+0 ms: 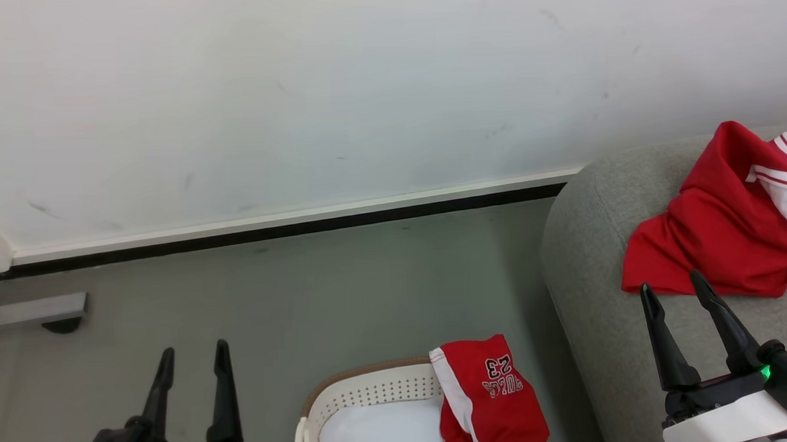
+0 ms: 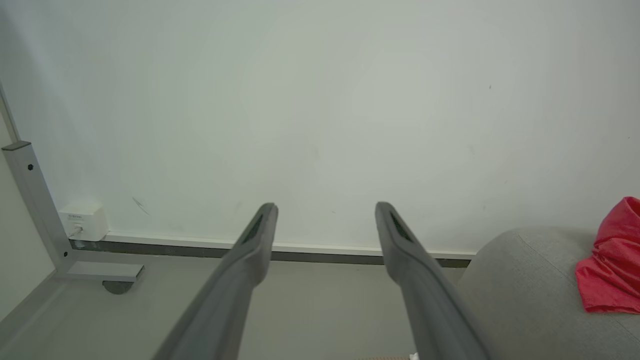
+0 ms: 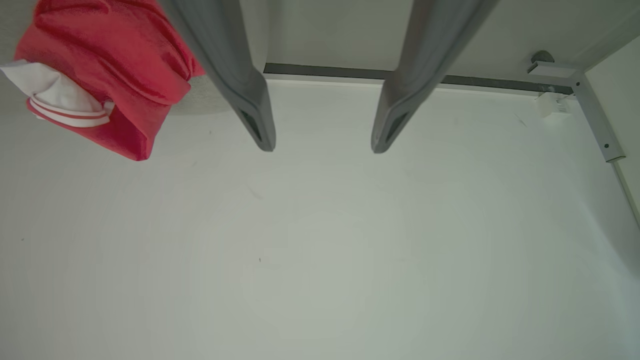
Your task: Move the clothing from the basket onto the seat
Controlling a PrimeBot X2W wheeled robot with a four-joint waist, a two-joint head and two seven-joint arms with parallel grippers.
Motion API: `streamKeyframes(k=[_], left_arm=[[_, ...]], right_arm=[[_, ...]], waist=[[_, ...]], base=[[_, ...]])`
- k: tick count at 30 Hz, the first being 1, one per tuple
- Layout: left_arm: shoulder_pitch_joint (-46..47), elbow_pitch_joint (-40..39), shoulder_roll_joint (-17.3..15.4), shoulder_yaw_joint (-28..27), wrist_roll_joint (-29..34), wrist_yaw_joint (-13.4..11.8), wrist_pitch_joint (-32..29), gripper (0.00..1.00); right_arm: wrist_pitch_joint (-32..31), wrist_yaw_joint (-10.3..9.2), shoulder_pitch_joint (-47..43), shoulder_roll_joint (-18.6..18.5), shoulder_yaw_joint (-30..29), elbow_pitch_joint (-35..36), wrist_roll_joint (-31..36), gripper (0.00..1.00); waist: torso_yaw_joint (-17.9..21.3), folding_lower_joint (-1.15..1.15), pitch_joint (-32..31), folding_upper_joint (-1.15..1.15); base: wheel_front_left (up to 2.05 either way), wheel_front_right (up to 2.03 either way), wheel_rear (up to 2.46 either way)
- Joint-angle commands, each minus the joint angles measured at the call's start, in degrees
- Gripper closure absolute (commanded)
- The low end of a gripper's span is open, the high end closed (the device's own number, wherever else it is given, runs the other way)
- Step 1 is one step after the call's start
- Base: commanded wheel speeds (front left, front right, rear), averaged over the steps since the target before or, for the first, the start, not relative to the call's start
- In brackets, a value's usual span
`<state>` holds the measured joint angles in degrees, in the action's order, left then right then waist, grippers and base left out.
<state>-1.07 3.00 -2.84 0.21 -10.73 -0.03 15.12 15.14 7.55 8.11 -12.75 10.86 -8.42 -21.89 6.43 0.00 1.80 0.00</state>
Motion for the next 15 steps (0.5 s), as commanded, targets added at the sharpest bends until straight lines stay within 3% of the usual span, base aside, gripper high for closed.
streamKeyframes(k=[1, 15], left_arm=[[0.1, 0.0, -0.1, -0.1, 0.0, 0.0, 0.1, 0.00], [5.2, 5.1, -0.1, 2.5, 0.8, 2.9, 0.1, 0.00]], right_arm=[[0.0, -0.13, 0.7, -0.4, -0.2, -0.1, -0.7, 0.00], [0.0, -0.13, 2.6, -1.0, -2.1, 0.1, -0.8, 0.00]], waist=[[0.4, 0.00, 0.3, 0.00], [5.1, 0.00, 4.3, 0.00]], base=[[0.00, 0.00, 0.00], [0.00, 0.00, 0.00]])
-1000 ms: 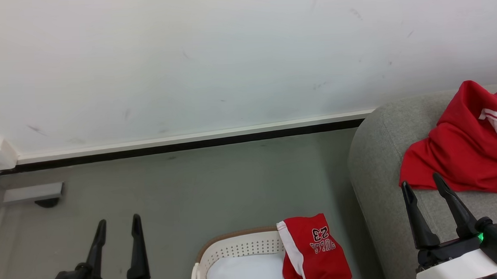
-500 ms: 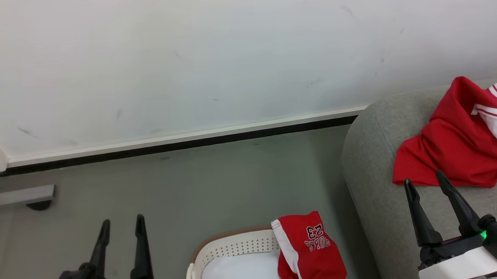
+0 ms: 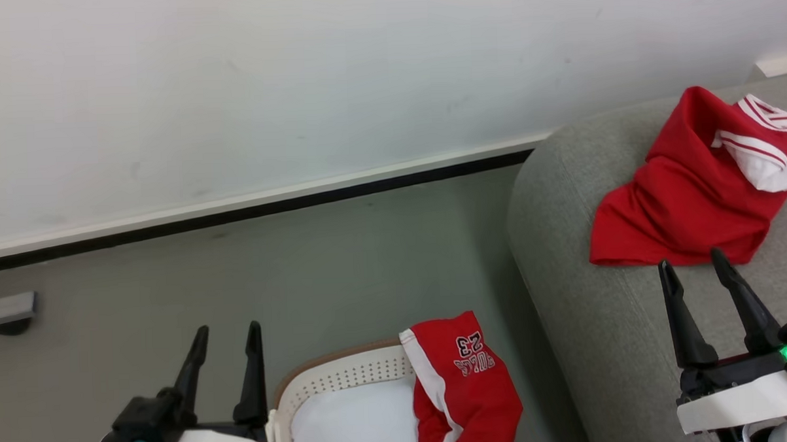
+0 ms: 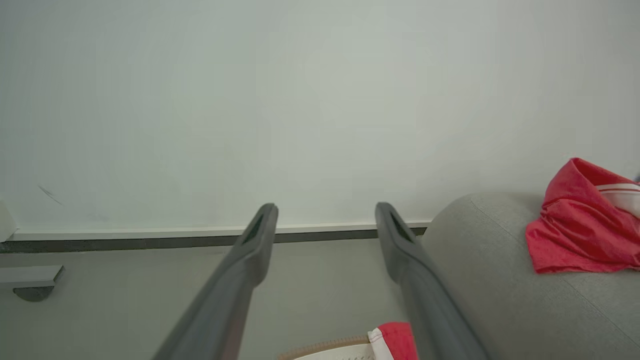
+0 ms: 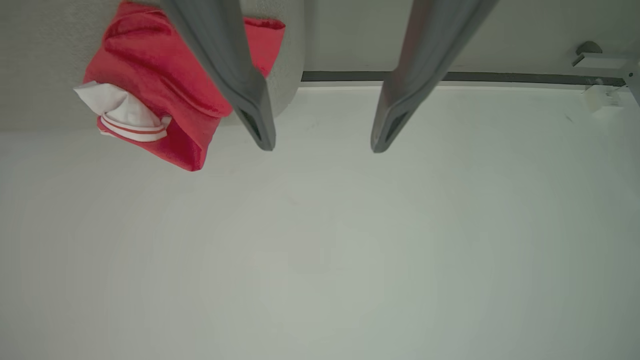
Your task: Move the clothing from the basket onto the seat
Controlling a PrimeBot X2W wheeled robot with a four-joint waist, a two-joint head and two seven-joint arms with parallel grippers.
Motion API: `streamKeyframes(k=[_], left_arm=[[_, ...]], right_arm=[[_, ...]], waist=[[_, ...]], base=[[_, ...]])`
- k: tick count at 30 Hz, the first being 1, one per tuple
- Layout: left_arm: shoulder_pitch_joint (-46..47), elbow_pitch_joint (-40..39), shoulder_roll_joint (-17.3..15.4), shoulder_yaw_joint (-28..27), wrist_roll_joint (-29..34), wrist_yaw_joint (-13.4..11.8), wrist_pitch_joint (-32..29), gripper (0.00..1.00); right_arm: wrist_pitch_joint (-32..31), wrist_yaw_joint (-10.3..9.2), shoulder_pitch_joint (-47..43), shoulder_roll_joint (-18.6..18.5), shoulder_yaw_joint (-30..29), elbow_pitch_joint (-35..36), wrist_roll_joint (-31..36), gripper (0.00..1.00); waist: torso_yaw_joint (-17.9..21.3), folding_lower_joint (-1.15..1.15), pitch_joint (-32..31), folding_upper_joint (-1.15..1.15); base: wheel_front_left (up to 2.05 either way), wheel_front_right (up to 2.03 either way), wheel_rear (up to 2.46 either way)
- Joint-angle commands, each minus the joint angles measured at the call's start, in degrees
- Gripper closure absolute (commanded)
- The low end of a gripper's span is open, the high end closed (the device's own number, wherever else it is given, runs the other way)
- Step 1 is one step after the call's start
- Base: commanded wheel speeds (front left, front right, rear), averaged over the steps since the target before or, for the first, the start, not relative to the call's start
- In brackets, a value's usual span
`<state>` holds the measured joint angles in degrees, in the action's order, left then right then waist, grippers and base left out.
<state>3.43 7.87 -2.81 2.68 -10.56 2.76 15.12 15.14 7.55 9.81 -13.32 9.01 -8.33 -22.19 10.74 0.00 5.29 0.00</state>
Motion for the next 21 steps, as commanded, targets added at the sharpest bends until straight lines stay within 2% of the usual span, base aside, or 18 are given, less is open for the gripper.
streamKeyframes(k=[1, 13, 21], left_arm=[[1.3, 0.9, -0.2, 0.2, 0.8, 0.5, 0.1, 0.00], [9.1, 13.9, -1.2, 4.2, 0.1, 4.1, 0.1, 0.00], [16.9, 27.0, -2.8, 11.8, -3.2, 4.8, -0.6, 0.00]], right_arm=[[0.0, -0.13, 1.0, -0.5, -0.4, 0.0, -0.6, 0.00], [0.0, -0.13, 3.7, -0.3, -2.9, 0.6, -0.9, 0.00], [0.0, -0.13, 6.2, -0.7, -4.9, 0.9, -1.6, 0.00]], waist=[[1.3, 0.00, 1.2, 0.00], [6.9, 0.00, 7.1, 0.00], [10.1, 0.00, 12.5, 0.00]], base=[[0.00, 0.00, 0.00], [0.00, 0.00, 0.00], [0.00, 0.00, 0.00]])
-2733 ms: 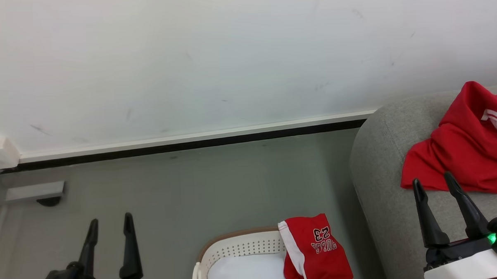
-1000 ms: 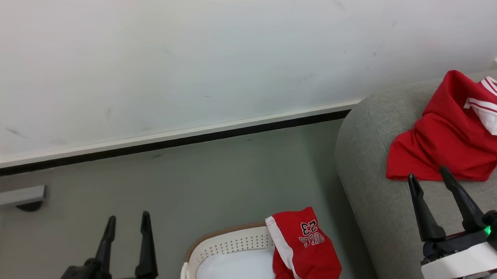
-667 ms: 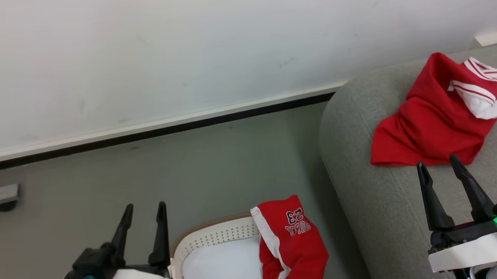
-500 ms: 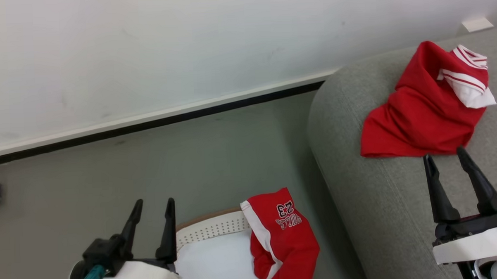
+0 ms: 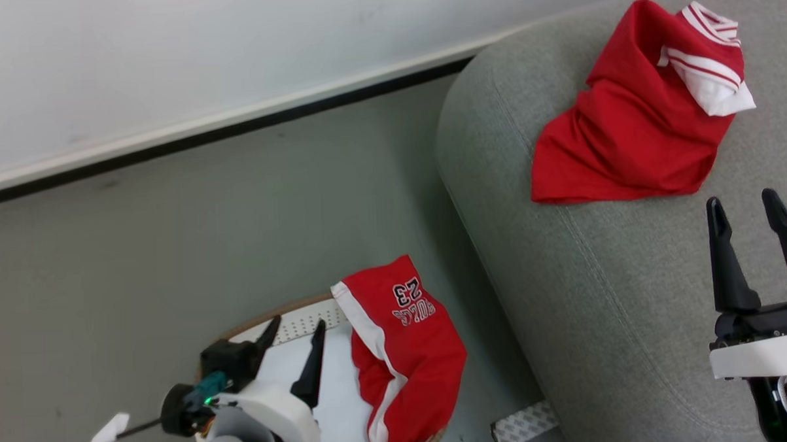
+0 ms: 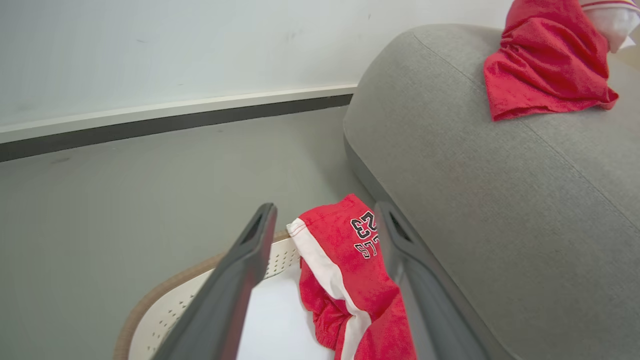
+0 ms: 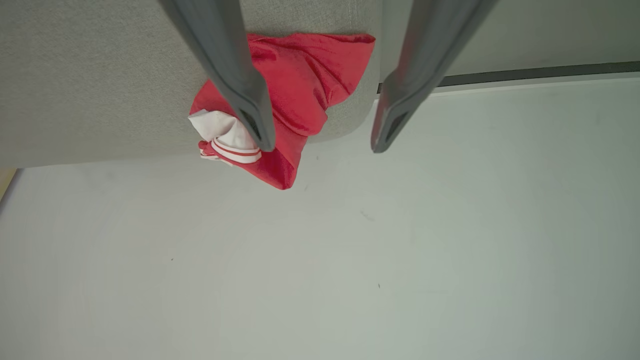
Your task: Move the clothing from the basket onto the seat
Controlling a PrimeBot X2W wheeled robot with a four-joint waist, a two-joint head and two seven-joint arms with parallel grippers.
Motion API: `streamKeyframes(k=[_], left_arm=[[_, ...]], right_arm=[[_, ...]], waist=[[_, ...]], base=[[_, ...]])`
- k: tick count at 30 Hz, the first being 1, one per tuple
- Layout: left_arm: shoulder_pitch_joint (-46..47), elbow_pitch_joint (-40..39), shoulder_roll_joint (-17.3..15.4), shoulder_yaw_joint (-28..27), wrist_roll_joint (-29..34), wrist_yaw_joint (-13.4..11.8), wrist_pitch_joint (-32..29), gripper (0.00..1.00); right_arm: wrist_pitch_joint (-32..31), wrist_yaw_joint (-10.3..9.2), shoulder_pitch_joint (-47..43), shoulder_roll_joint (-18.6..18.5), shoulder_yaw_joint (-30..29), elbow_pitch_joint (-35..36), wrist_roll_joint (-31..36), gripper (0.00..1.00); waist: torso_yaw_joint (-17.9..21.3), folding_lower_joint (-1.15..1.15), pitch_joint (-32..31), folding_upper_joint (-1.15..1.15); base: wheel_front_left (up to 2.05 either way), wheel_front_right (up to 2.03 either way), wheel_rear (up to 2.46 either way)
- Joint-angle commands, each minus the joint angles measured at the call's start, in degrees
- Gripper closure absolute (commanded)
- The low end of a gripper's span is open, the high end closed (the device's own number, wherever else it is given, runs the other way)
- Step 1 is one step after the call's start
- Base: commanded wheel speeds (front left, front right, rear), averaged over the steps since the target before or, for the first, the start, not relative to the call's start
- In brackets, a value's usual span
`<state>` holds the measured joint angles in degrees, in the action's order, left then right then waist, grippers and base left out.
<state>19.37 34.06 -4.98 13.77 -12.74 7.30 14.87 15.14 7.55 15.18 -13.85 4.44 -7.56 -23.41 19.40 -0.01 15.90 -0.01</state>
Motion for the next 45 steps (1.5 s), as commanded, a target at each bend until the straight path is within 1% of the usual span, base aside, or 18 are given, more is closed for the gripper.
streamKeyframes(k=[1, 6, 12, 16, 21, 28, 34, 40, 45], left_arm=[[2.0, 2.1, -0.8, 2.1, -1.7, 0.2, -0.6, 0.00], [7.3, 8.7, -2.2, 9.9, -5.7, 0.2, -2.4, 0.00], [13.0, 15.0, -3.4, 18.4, -12.3, 0.2, -5.8, 0.00], [16.0, 18.0, -4.5, 23.9, -16.6, 0.2, -8.6, 0.00], [19.4, 20.0, -5.9, 30.4, -21.9, 0.2, -11.3, 0.00], [23.7, 22.2, -7.5, 36.8, -28.3, 0.2, -15.4, 0.00], [26.7, 23.5, -8.9, 40.0, -33.8, 0.2, -16.9, 0.00], [29.3, 24.2, -9.5, 44.7, -35.9, 0.2, -18.2, 0.00], [31.2, 24.4, -9.8, 48.8, -37.3, 0.2, -17.8, 0.00]], right_arm=[[0.0, -0.13, 1.2, -0.1, -0.5, 0.2, -0.4, 0.00], [0.0, -0.13, 3.4, 0.2, -2.1, 0.3, -1.4, 0.00], [0.0, -0.13, 5.1, 0.6, -4.5, 0.6, -2.2, 0.00], [0.0, -0.13, 6.2, 1.5, -5.5, 1.2, -2.6, 0.00], [0.0, -0.13, 8.1, 2.3, -6.5, 1.9, -2.9, 0.00], [0.0, -0.13, 10.2, 3.1, -7.8, 3.4, -2.7, 0.00], [0.0, -0.13, 11.0, 4.2, -7.7, 4.4, -2.4, 0.00], [0.0, -0.13, 9.9, 4.6, -8.8, 5.5, -2.0, 0.00], [0.0, -0.13, 9.0, 5.0, -9.6, 6.7, -1.7, 0.00]], waist=[[1.9, 0.01, 2.8, 0.01], [3.9, 0.01, 7.2, 0.01], [5.5, 0.01, 13.0, 0.01], [6.2, 0.01, 16.2, 0.01], [6.8, 0.01, 19.7, 0.01], [7.6, 0.01, 24.1, 0.01], [9.1, 0.01, 27.1, 0.01], [9.2, 0.01, 28.7, 0.01], [9.1, 0.01, 29.8, 0.01]], base=[[0.00, 0.00, 0.00], [0.00, 0.00, 0.00], [0.00, 0.00, 0.00], [0.00, 0.00, 0.00], [0.00, 0.00, 0.00], [0.00, 0.00, 0.00], [0.00, 0.00, 0.00], [0.00, 0.00, 0.00], [0.00, 0.00, 0.00]])
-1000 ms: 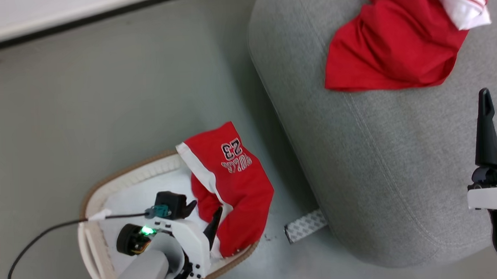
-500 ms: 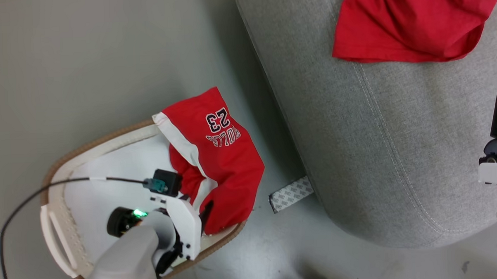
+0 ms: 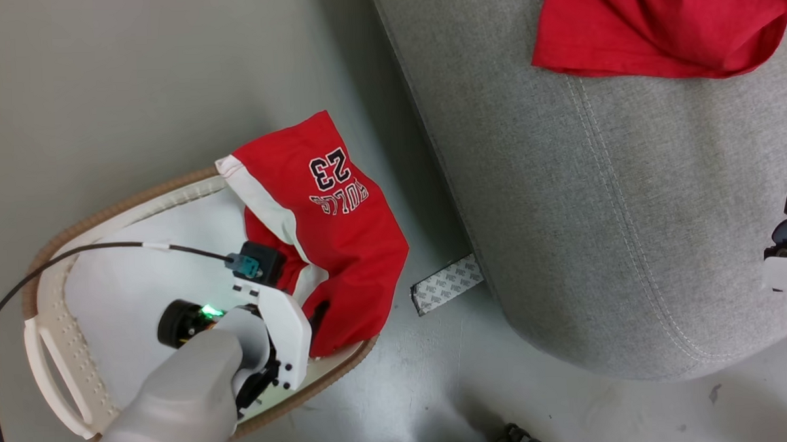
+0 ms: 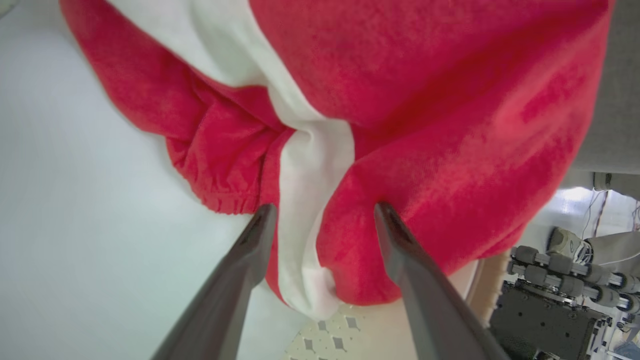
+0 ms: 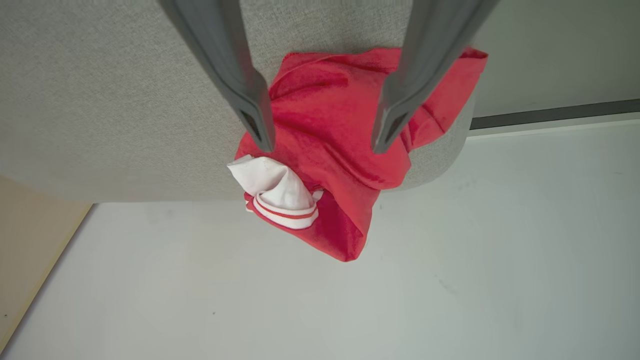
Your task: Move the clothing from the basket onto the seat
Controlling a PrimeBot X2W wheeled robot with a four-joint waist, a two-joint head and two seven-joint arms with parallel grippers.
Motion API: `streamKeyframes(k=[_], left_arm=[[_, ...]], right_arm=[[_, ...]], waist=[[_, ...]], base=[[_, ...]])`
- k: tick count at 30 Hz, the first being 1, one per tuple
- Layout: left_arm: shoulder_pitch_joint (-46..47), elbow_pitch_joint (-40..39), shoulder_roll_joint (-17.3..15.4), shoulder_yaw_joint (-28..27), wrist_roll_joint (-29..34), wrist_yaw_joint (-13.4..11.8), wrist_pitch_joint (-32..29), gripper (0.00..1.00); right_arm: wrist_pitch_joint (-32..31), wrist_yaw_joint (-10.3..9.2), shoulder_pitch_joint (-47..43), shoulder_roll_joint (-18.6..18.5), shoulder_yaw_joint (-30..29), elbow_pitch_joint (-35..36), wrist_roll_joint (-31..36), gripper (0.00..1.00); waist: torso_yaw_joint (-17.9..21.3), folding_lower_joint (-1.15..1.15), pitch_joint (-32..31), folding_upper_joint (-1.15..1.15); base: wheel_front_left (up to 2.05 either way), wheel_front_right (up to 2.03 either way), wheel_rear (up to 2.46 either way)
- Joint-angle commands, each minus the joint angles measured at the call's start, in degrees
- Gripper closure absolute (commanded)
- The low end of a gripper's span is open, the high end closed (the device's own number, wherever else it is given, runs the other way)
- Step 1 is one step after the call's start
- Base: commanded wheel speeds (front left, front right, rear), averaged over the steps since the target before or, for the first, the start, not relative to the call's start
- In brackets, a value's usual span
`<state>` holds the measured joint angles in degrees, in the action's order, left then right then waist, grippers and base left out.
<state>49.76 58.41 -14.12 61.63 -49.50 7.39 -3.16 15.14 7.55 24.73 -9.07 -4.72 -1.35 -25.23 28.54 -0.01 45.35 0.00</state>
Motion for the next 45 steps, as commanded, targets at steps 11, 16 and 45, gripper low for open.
streamKeyframes(k=[11, 16, 45], left_arm=[[5.2, 0.4, -0.5, 8.5, -0.8, 0.1, 7.9, 0.00], [6.7, -0.2, -0.8, 10.5, -0.9, 0.1, 9.4, 0.00], [10.4, -7.0, -0.1, 11.8, 5.5, 0.1, 12.7, 1.00]], right_arm=[[0.0, -0.13, -1.7, 0.9, -0.7, 1.4, 0.8, 0.00], [0.0, -0.13, -1.5, 1.1, -0.5, 2.1, 1.5, 0.00], [0.0, -0.13, -1.9, 2.4, -0.1, 3.4, 3.8, 0.00]], waist=[[-0.4, 0.01, 1.7, 0.00], [-1.0, 0.01, 2.6, 0.00], [-2.1, 0.01, 5.0, 0.00]], base=[[0.03, 0.03, 0.03], [0.09, 0.09, 0.09], [0.03, 0.03, 0.03]])
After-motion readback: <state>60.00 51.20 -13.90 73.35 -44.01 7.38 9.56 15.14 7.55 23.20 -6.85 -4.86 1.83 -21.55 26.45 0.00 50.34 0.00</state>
